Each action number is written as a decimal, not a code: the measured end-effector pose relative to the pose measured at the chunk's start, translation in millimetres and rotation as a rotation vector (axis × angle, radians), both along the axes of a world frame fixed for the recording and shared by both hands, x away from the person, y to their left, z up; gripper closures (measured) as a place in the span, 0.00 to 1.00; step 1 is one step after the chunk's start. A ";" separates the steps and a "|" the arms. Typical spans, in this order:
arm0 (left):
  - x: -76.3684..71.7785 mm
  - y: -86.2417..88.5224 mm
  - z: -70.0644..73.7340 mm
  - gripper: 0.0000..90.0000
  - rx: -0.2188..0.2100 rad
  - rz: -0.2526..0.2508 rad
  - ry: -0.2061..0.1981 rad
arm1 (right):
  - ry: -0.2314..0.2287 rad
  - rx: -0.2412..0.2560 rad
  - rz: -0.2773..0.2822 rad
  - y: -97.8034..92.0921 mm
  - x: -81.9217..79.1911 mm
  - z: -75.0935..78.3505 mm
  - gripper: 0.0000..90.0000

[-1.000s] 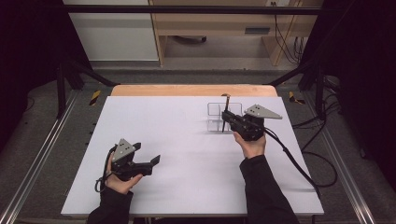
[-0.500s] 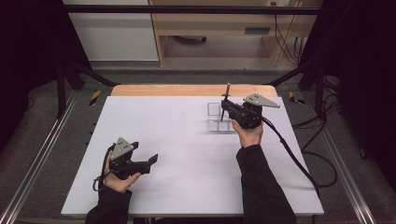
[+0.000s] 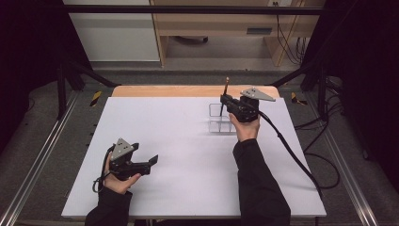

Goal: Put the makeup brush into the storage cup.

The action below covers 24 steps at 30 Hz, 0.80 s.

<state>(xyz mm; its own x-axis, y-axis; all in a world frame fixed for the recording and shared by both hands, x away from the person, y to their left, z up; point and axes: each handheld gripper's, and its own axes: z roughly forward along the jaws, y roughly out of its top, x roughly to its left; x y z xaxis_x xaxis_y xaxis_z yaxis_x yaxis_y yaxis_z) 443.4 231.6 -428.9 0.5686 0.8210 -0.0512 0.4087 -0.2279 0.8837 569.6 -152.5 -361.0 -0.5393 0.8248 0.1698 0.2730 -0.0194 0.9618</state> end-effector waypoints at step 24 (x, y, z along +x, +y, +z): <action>-0.4 -0.6 0.2 0.11 0.000 -0.009 0.001 | 0.011 0.000 -0.057 4.6 27.8 -5.9 0.92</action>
